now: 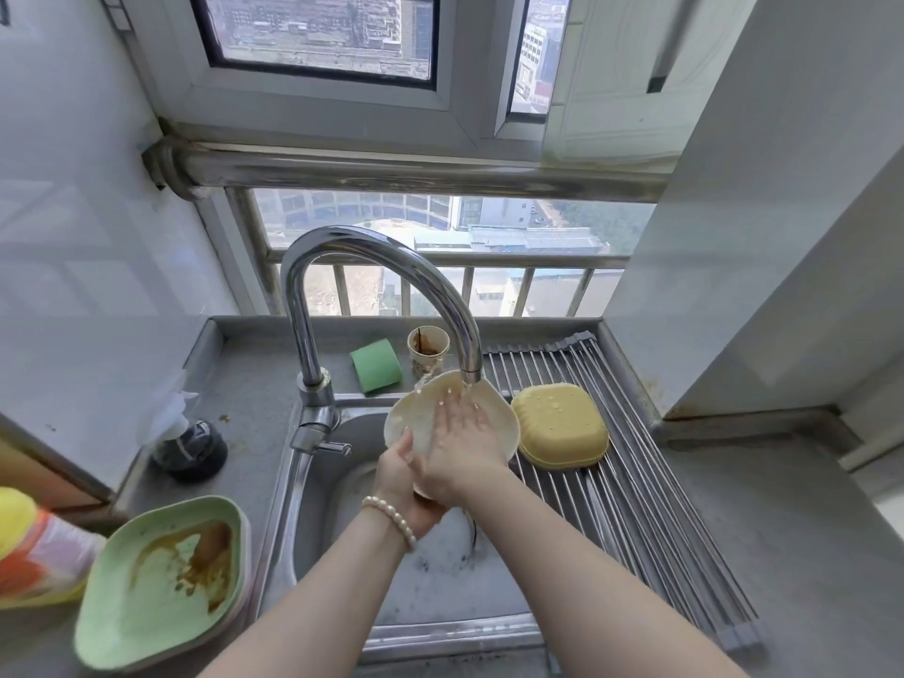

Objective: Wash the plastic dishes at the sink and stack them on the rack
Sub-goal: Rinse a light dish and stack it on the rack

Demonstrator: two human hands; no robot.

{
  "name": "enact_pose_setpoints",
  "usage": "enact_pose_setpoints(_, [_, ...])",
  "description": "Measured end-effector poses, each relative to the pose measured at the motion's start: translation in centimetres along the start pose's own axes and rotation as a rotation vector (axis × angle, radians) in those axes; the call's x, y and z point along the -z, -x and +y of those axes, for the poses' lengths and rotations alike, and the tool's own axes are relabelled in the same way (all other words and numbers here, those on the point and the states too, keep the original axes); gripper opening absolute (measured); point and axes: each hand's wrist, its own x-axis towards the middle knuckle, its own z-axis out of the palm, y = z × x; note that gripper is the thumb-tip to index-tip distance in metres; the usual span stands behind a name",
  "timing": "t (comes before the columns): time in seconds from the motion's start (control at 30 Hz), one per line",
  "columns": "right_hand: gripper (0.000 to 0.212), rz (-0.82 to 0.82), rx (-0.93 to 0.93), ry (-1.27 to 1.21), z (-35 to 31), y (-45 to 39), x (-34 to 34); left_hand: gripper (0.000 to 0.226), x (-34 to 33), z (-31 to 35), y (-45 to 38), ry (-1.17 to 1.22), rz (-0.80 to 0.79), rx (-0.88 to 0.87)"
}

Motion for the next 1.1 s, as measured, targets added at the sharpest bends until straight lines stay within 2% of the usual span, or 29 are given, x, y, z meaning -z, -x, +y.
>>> enact_pose_setpoints(0.1, [0.074,-0.031,0.050,0.009,0.5,0.1,0.1,0.063,-0.4,-0.3,-0.3,0.080,-0.052,-0.002])
enact_pose_setpoints(0.23, [0.057,-0.045,0.302,0.014,0.9,0.5,-0.2,0.061,-0.2,-0.2,-1.5,0.128,0.013,-0.111])
enact_pose_setpoints(0.33, [0.054,-0.052,0.394,-0.106,1.0,0.9,-0.8,0.071,0.2,0.5,-2.5,0.069,0.072,-0.154])
enact_pose_setpoints(0.47, [0.050,-0.043,0.465,-0.184,1.9,2.0,-1.8,0.085,0.5,2.1,-2.2,-0.102,0.069,-0.146])
enact_pose_setpoints(0.53, [0.058,-0.037,0.441,-0.187,2.2,2.5,-2.3,0.086,0.5,2.1,-2.1,-0.149,0.088,-0.153])
enact_pose_setpoints(0.63, [0.109,-0.006,0.254,-0.206,2.3,2.6,-2.5,0.083,0.8,2.1,-2.4,-0.194,0.210,-0.266])
enact_pose_setpoints(0.67, [0.115,-0.010,0.169,-0.221,2.1,2.4,-2.6,0.083,1.1,2.1,-2.5,-0.210,0.236,-0.286])
enact_pose_setpoints(0.77, [0.116,-0.008,0.074,-0.240,1.1,2.0,-2.5,0.078,1.1,2.0,-2.1,-0.210,0.214,-0.294])
enact_pose_setpoints(0.83, [0.121,0.006,0.147,-0.185,0.6,1.9,-2.6,0.076,1.4,2.2,-2.0,-0.179,0.184,-0.293])
enact_pose_setpoints(1.0, [0.099,0.073,0.455,-0.082,2.1,3.2,-2.9,0.080,2.4,2.4,-1.7,-0.152,0.166,-0.196])
enact_pose_setpoints(1.1, [0.104,0.129,0.430,-0.070,2.9,3.5,-2.5,0.078,1.7,1.4,-1.2,-0.135,0.150,-0.169])
